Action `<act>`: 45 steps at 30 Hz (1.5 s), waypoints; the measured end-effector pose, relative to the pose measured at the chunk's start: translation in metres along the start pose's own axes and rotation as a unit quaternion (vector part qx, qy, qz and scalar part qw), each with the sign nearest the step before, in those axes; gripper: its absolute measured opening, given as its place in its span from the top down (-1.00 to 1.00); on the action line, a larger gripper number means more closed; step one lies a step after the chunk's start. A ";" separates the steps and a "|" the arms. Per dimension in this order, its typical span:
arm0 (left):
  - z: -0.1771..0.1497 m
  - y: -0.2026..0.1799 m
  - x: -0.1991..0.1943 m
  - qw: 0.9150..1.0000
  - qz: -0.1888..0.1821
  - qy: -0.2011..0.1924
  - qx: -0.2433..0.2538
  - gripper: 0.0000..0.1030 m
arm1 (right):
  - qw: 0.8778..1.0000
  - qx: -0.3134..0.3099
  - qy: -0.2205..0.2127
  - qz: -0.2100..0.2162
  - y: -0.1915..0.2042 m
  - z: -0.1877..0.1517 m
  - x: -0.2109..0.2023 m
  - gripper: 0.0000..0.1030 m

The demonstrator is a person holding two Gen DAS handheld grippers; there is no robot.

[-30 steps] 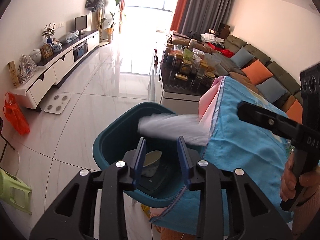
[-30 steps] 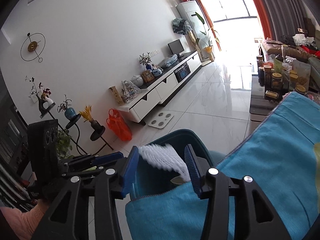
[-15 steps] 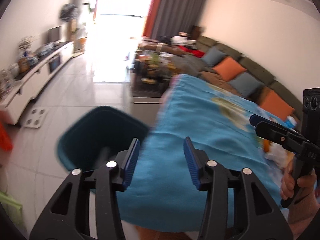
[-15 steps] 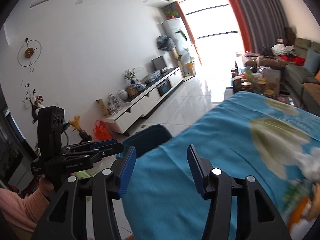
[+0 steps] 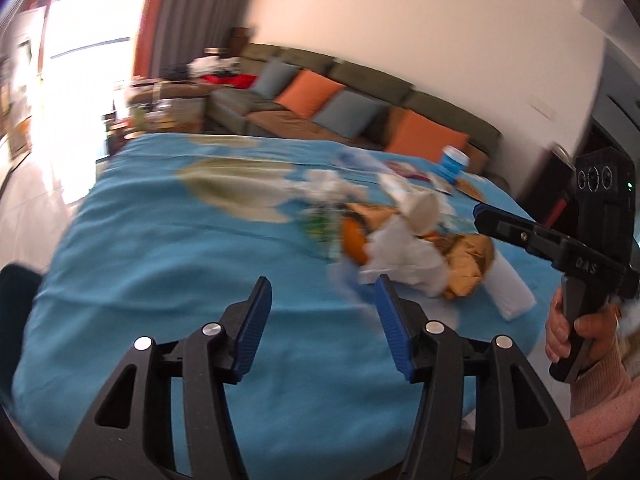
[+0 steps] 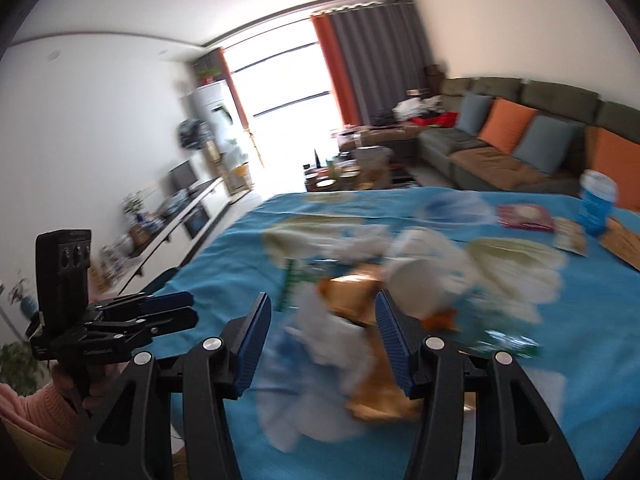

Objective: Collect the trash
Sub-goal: 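Return both tools to the table and grasp crumpled tissue with the left gripper, then lift the tissue with the left gripper while the right gripper grasps another foam net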

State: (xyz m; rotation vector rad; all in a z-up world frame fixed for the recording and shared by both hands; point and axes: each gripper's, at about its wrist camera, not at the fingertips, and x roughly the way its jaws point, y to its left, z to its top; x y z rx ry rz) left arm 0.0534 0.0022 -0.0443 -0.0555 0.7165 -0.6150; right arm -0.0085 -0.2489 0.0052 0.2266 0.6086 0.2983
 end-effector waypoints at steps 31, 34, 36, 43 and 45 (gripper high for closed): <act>0.021 -0.044 0.124 0.991 -0.082 0.108 0.020 0.85 | 0.985 0.155 0.035 -0.065 -0.106 -0.075 -0.045 0.76; 0.019 -0.041 0.109 0.991 -0.088 0.094 0.018 0.87 | 0.987 0.143 0.017 -0.076 -0.104 -0.066 -0.055 0.77; 0.019 -0.038 0.097 0.992 -0.090 0.085 0.012 0.87 | 0.988 0.131 0.005 -0.086 -0.101 -0.060 -0.062 0.77; 0.014 -0.012 0.042 0.997 -0.071 0.040 -0.014 0.88 | 0.992 0.099 -0.043 -0.060 -0.078 -0.032 -0.078 0.77; 0.012 -0.003 0.026 0.998 -0.061 0.027 -0.021 0.88 | 0.995 0.082 -0.048 -0.039 -0.065 -0.023 -0.072 0.77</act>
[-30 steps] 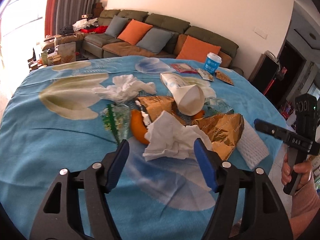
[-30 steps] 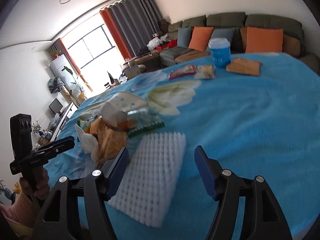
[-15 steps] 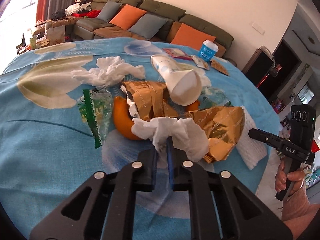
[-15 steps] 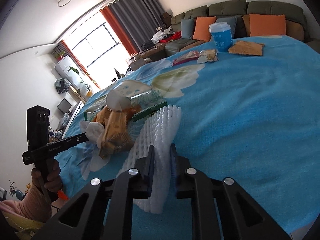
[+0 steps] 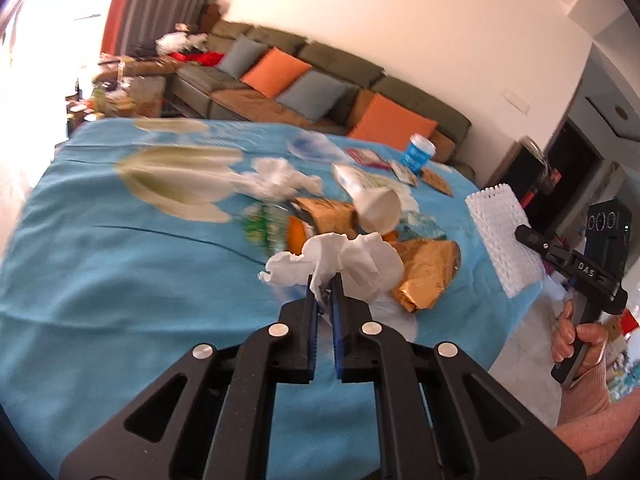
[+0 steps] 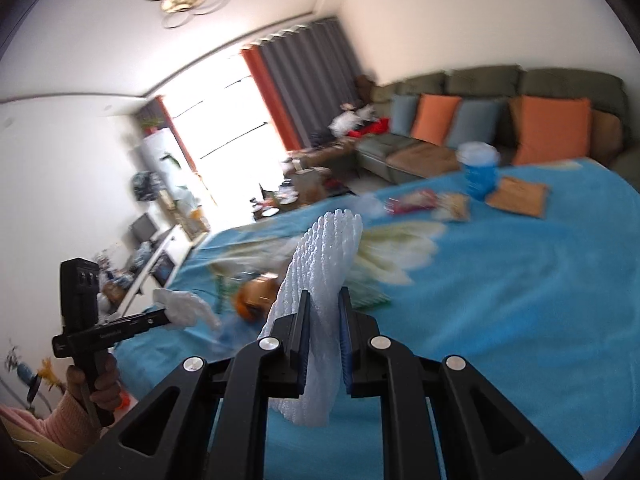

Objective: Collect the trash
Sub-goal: 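Lift the tissue with the left gripper while the right gripper grasps another foam net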

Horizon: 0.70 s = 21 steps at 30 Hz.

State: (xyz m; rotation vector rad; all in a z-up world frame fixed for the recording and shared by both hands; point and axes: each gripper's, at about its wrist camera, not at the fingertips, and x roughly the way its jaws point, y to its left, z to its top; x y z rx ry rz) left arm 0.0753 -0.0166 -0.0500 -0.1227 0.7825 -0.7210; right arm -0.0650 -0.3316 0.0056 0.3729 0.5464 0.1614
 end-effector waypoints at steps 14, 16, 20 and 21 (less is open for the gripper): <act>-0.028 0.074 -0.119 0.988 0.103 -0.078 -0.086 0.88 | 0.976 -0.074 0.074 0.189 0.118 0.009 0.117 0.77; -0.034 0.087 -0.134 0.984 0.121 -0.086 -0.102 0.88 | 0.971 -0.083 0.088 0.207 0.135 0.008 0.131 0.77; -0.045 0.117 -0.167 0.973 0.160 -0.100 -0.137 0.88 | 0.962 -0.098 0.102 0.235 0.163 0.007 0.151 0.77; -0.048 0.124 -0.175 0.970 0.170 -0.103 -0.143 0.88 | 0.959 -0.100 0.106 0.244 0.170 0.008 0.158 0.77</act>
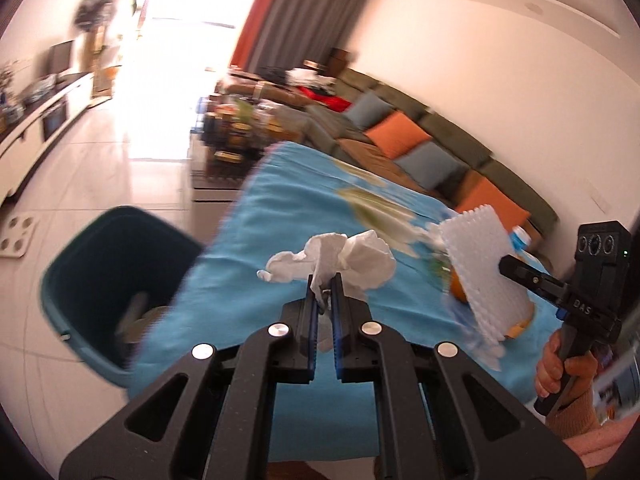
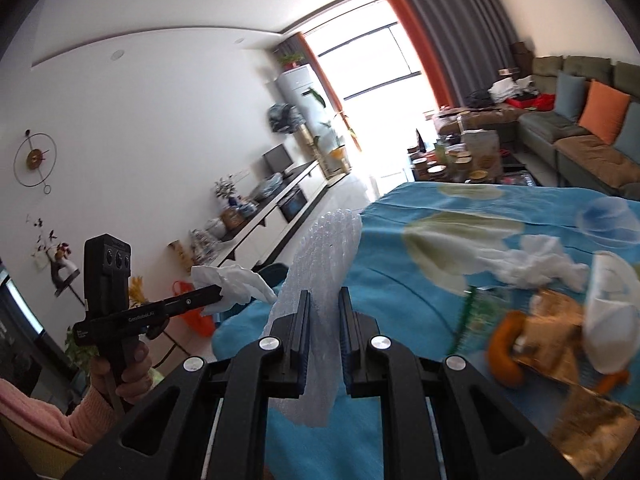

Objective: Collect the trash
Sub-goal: 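Lift the tissue with the left gripper while the right gripper grasps another foam net, then drop the tissue into the bin with the left gripper while the right gripper drops the foam net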

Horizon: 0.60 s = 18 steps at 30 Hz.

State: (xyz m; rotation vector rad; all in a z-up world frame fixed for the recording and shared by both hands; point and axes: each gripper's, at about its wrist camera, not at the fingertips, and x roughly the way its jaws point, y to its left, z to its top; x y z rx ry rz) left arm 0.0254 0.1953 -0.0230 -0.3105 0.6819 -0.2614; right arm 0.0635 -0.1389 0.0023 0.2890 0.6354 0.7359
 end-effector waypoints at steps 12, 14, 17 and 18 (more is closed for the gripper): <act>0.008 0.051 -0.043 0.994 0.090 -0.025 -0.049 0.88 | 0.996 -0.010 0.044 0.075 0.026 0.008 0.062 0.77; 0.011 0.055 -0.047 0.993 0.099 -0.027 -0.060 0.88 | 0.995 -0.006 0.055 0.080 0.025 0.009 0.068 0.77; 0.009 0.060 -0.053 0.991 0.112 -0.029 -0.073 0.88 | 0.994 -0.005 0.067 0.090 0.025 0.012 0.074 0.77; 0.008 0.063 -0.054 0.990 0.116 -0.026 -0.079 0.88 | 0.993 -0.006 0.069 0.095 0.025 0.012 0.075 0.77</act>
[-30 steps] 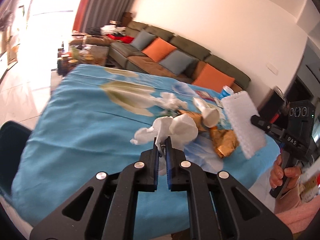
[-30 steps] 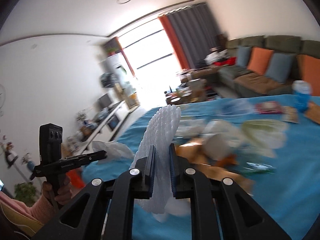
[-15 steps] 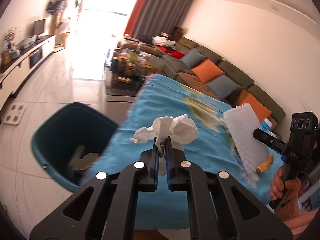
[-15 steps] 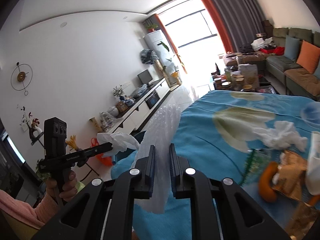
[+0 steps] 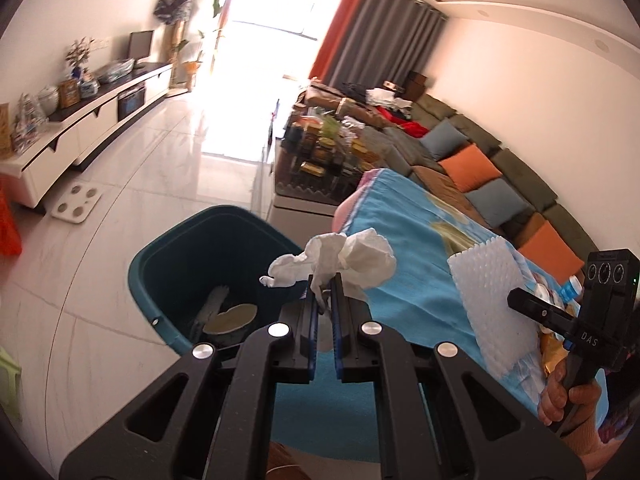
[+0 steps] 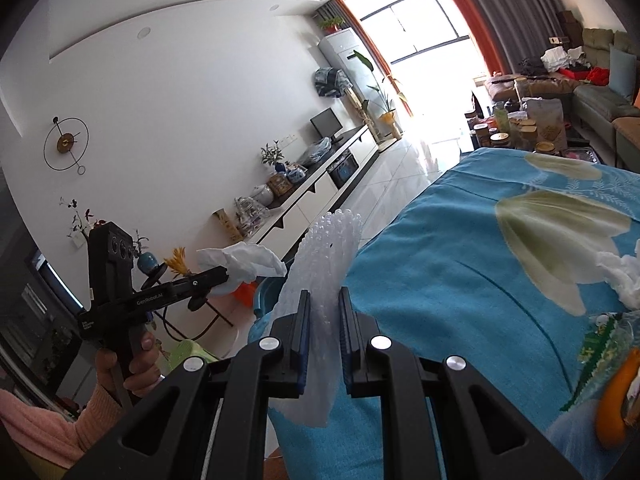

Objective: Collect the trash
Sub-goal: 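Drop the tissue into the bin with the left gripper while the right gripper drops the foam net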

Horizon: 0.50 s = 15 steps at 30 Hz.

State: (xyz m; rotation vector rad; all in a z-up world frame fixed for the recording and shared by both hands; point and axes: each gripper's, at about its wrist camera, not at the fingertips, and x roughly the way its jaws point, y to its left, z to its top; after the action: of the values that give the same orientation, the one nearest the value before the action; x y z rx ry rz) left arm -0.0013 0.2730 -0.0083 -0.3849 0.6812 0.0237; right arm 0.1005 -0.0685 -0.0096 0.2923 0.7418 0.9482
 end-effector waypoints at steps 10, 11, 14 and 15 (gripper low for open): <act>0.008 0.025 0.006 0.999 0.035 0.021 -0.023 0.88 | 1.000 -0.005 0.011 0.009 0.010 0.010 0.024 0.76; 0.008 0.028 0.007 0.999 0.035 0.021 -0.024 0.88 | 1.000 -0.007 0.012 0.009 0.012 0.010 0.026 0.76; 0.009 0.033 0.012 0.999 0.036 0.020 -0.029 0.88 | 1.000 -0.009 0.020 0.010 0.017 0.014 0.038 0.75; 0.009 0.035 0.014 0.999 0.037 0.020 -0.031 0.88 | 1.000 -0.010 0.023 0.010 0.019 0.014 0.041 0.75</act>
State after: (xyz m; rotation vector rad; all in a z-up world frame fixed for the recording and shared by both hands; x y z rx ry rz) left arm 0.0093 0.3071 -0.0224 -0.4200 0.7346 0.1071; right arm 0.1134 -0.0229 -0.0080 0.2619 0.7734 0.9836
